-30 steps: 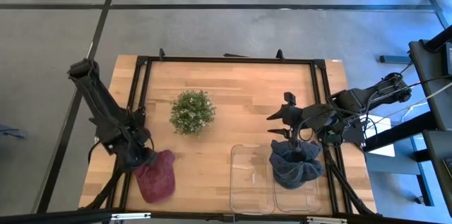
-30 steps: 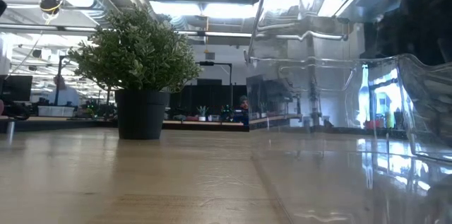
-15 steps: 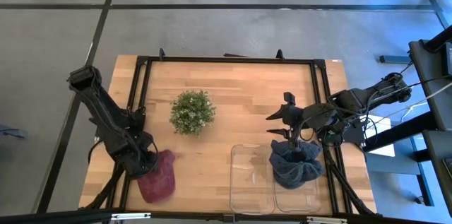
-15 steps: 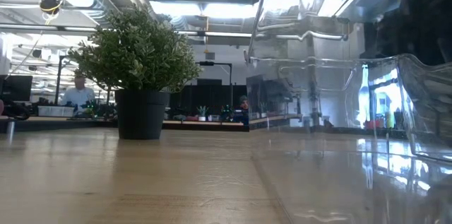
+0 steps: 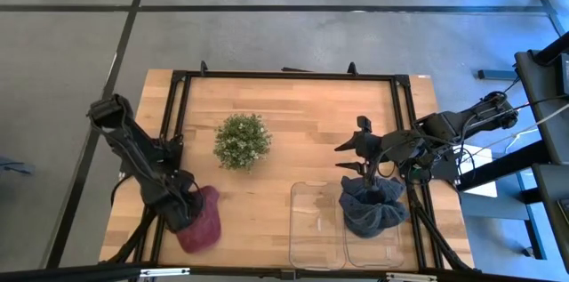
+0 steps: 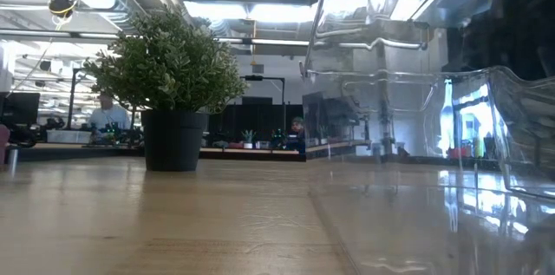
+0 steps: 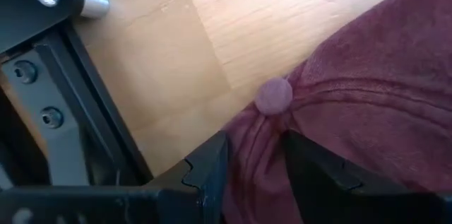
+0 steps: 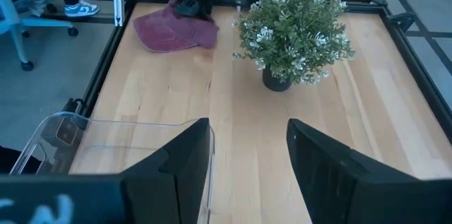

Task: Pick & Place hat
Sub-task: Put the red cap into the left transparent bin

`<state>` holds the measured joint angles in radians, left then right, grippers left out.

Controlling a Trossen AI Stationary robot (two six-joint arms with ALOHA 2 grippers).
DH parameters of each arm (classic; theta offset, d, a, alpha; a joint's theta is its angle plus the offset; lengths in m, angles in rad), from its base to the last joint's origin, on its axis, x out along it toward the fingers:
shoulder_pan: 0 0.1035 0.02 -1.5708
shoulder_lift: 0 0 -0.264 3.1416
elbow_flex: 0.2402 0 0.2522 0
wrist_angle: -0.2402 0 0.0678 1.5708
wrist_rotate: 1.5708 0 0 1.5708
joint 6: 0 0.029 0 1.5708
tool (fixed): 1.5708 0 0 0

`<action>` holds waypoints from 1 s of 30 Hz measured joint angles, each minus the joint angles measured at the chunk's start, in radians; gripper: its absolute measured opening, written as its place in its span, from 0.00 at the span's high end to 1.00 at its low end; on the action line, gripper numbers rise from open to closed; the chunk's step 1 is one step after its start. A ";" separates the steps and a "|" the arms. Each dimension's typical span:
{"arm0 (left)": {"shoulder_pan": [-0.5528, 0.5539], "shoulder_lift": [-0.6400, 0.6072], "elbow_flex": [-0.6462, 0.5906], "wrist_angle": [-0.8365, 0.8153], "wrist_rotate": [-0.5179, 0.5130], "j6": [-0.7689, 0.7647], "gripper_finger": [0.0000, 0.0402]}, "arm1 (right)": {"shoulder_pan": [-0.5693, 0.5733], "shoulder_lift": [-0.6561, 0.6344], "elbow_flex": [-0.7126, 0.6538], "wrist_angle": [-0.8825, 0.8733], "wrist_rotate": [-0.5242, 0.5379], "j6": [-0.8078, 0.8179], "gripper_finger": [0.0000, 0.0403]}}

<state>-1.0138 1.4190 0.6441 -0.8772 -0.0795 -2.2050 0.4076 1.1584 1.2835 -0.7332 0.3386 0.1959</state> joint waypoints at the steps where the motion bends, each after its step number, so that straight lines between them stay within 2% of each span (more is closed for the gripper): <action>1: 0.000 0.011 0.000 0.006 -0.001 -0.002 0.66 | 0.000 0.000 0.000 0.000 0.000 0.000 0.53; 11: 0.000 0.034 0.002 0.045 -0.016 -0.006 0.66 | 0.000 0.000 0.000 0.000 0.000 0.006 0.53; 16: 0.000 0.034 0.002 0.045 -0.027 0.040 0.68 | 0.000 0.000 0.000 0.000 0.000 0.006 0.53; 20: 0.000 0.035 0.002 0.049 -0.034 0.079 0.77 | 0.000 0.000 0.000 0.000 0.000 0.003 0.53; 25: 0.000 0.035 0.002 0.048 -0.053 0.103 0.95 | 0.000 0.000 0.000 -0.001 0.011 -0.029 0.53; 30: 0.000 0.028 0.004 0.045 -0.040 0.071 0.98 | 0.000 0.000 0.000 0.017 0.020 -0.045 0.53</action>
<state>-1.0134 1.4466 0.6486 -0.8321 -0.1198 -2.1336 0.4076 1.1584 1.2839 -0.7165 0.3586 0.1505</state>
